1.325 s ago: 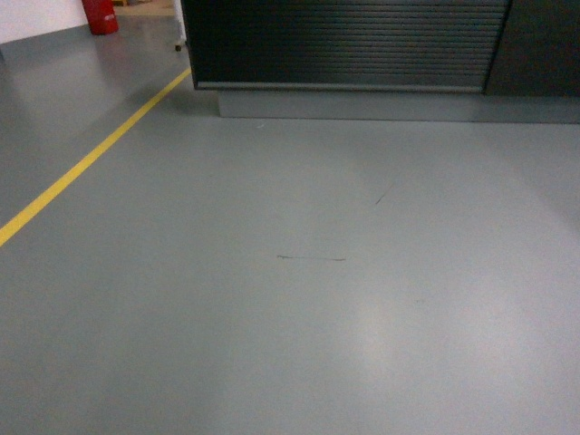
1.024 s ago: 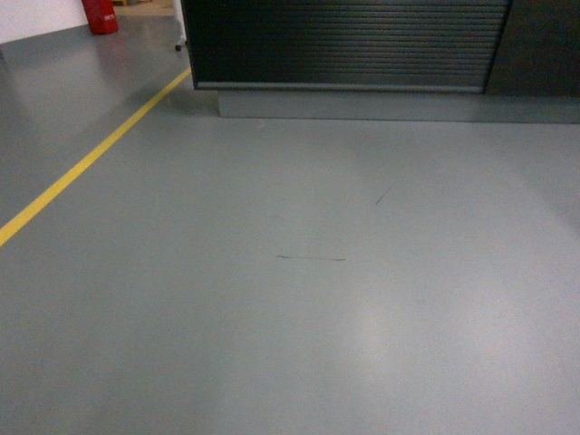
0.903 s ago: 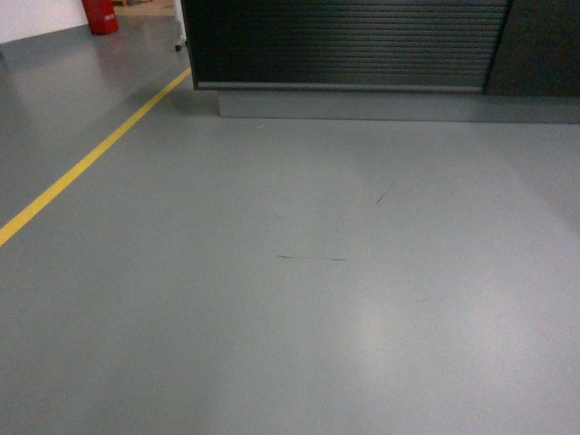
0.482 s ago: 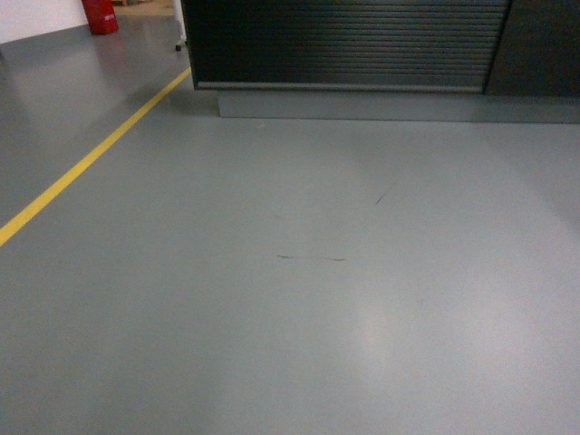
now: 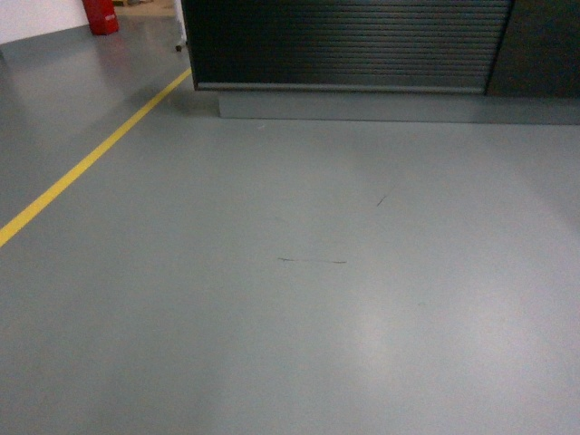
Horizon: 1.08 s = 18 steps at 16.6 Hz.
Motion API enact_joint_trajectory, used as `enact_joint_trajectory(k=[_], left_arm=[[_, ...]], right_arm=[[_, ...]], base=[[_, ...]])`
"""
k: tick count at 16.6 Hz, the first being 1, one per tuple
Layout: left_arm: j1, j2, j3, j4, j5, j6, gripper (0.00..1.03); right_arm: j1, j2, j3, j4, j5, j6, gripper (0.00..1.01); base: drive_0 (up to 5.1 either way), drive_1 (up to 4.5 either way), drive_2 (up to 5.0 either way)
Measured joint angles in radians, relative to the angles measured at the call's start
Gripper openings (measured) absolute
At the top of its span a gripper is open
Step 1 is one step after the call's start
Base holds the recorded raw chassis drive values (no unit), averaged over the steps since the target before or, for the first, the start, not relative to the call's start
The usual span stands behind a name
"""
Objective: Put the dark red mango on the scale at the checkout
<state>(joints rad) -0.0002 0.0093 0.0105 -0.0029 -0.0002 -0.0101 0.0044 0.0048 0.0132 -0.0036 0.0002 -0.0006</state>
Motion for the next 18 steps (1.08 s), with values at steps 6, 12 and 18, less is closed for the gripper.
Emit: enact_joint_trajectory(k=[6,12,18], left_arm=[[0.000,0.000,0.000,0.000,-0.001,0.000,0.98],[0.000,0.000,0.000,0.000,0.000,0.000,0.98],[0.000,0.000,0.000,0.000,0.000,0.000,0.98]], right_arm=[[0.000,0.000,0.000,0.001,0.000,0.000,0.98],[0.000,0.000,0.000,0.002,0.000,0.000,0.98],[0.000,0.000,0.000,-0.002,0.000,0.000,0.98]], base=[[0.0,0.00,0.0],[0.0,0.00,0.0],[0.0,0.69,-0.7]])
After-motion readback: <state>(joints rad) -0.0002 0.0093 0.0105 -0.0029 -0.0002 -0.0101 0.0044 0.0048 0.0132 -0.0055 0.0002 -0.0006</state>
